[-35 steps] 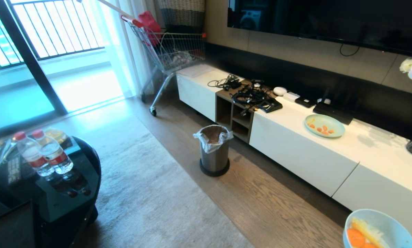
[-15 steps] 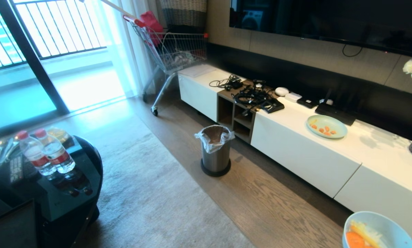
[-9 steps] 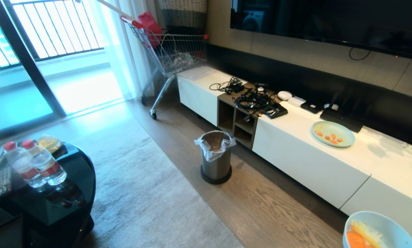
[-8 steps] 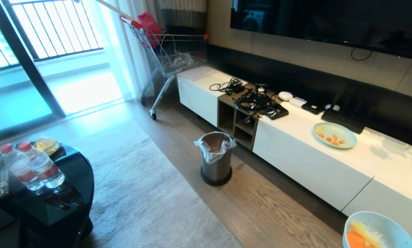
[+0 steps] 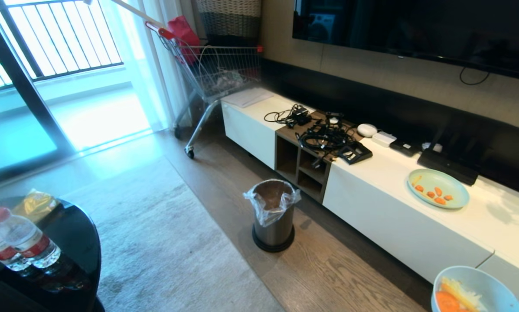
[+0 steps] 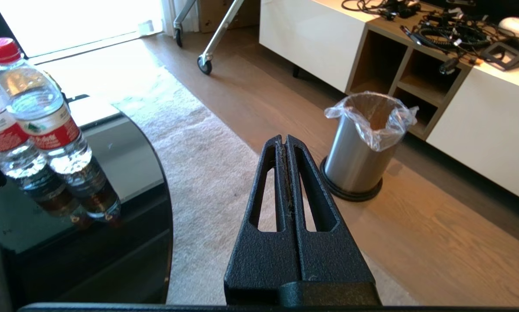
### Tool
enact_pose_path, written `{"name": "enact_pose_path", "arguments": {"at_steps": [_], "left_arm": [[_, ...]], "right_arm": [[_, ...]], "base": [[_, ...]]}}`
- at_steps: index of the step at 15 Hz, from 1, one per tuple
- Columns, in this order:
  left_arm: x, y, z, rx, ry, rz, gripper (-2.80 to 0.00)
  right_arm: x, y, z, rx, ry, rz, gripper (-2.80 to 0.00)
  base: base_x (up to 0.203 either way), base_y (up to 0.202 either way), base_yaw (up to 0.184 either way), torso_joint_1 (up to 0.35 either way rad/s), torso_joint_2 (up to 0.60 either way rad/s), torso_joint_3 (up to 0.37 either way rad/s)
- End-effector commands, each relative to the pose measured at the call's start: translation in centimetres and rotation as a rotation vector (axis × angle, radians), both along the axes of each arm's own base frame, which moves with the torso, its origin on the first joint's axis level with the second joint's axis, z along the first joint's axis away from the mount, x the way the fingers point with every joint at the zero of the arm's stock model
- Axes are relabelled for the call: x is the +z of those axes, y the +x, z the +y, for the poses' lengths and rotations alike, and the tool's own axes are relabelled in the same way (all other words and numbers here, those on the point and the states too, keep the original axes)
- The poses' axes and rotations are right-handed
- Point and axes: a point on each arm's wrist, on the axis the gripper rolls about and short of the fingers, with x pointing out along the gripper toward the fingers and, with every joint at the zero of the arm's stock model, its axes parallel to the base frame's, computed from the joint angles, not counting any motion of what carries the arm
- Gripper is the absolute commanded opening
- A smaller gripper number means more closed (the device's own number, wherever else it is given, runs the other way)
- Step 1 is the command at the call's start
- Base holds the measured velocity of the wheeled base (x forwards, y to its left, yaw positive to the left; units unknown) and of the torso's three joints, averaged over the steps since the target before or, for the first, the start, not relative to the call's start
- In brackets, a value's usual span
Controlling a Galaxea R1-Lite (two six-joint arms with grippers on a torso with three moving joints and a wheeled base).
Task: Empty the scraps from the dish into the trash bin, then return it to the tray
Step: Move the bowl over the trash can
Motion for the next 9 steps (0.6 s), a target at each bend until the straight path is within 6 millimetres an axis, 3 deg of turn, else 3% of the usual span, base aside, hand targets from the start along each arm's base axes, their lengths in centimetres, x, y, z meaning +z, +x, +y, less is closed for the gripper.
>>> {"name": "enact_pose_path", "arguments": {"at_steps": [1, 9], "left_arm": [[-0.01, 0.0, 0.0, 0.0, -0.001, 0.0, -2.8], [-0.01, 0.0, 0.0, 0.0, -0.001, 0.0, -2.8]], "right_arm": [[-0.03, 0.0, 0.0, -0.004, 0.0, 0.003, -2.8], [-0.2, -0.11, 0.03, 0.006, -0.002, 0.007, -2.8]], "base": [[0.187, 0.0, 0.004, 0.002, 0.0, 0.002], [0.185, 0.0, 0.002, 0.002, 0.0, 0.001]]}}
